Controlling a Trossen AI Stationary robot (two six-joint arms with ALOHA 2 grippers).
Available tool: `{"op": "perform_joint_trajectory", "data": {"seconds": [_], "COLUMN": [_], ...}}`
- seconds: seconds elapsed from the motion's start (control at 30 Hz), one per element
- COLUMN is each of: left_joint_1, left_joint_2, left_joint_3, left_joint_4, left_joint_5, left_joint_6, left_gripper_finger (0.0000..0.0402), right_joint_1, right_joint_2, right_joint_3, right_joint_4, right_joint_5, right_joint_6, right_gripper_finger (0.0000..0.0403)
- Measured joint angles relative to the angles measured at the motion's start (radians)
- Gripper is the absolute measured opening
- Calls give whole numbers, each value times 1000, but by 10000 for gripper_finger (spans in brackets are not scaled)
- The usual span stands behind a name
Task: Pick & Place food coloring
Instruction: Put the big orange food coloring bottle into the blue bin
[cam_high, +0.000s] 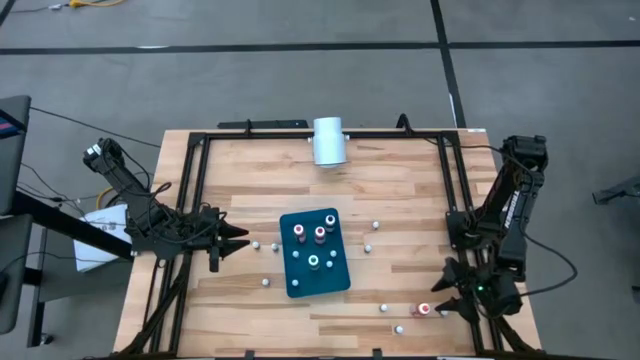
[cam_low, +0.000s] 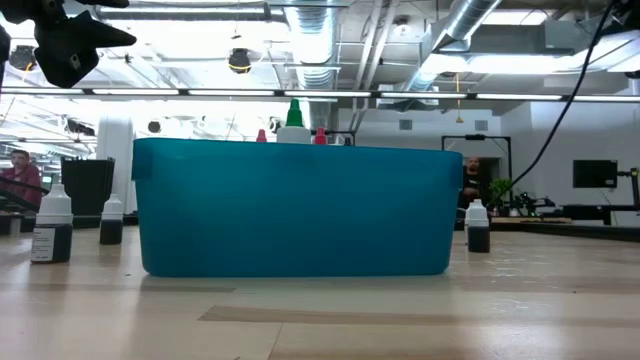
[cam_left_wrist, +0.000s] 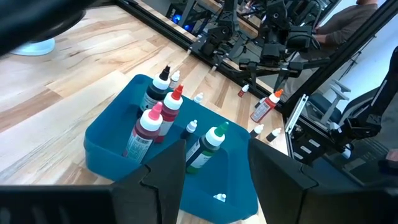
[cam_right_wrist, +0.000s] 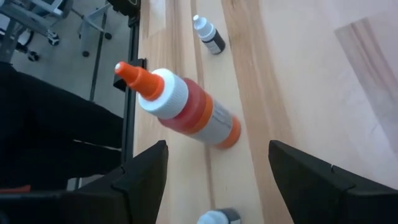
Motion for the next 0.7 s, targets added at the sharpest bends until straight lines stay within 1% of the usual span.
{"op": "perform_joint_trajectory", "data": {"seconds": [0.13, 0.43, 0.6, 0.7], "left_joint_1": [0, 0, 0, 0], "left_joint_2": [0, 0, 0, 0], "left_joint_3": [0, 0, 0, 0], "left_joint_4": [0, 0, 0, 0], "left_joint_5": [1, 7, 6, -1], "left_joint_6": [-14, -20, -20, -19], "left_gripper_finger": [165, 165, 165, 165], "right_joint_1": [-19, -22, -34, -45], "right_joint_2": [0, 0, 0, 0], "right_joint_3": [0, 0, 0, 0], "right_joint_4": [16, 29, 40, 39], "right_joint_5": [0, 1, 35, 31], "right_joint_6": [-63, -65, -34, -37], "right_gripper_finger": [266, 266, 266, 266]}}
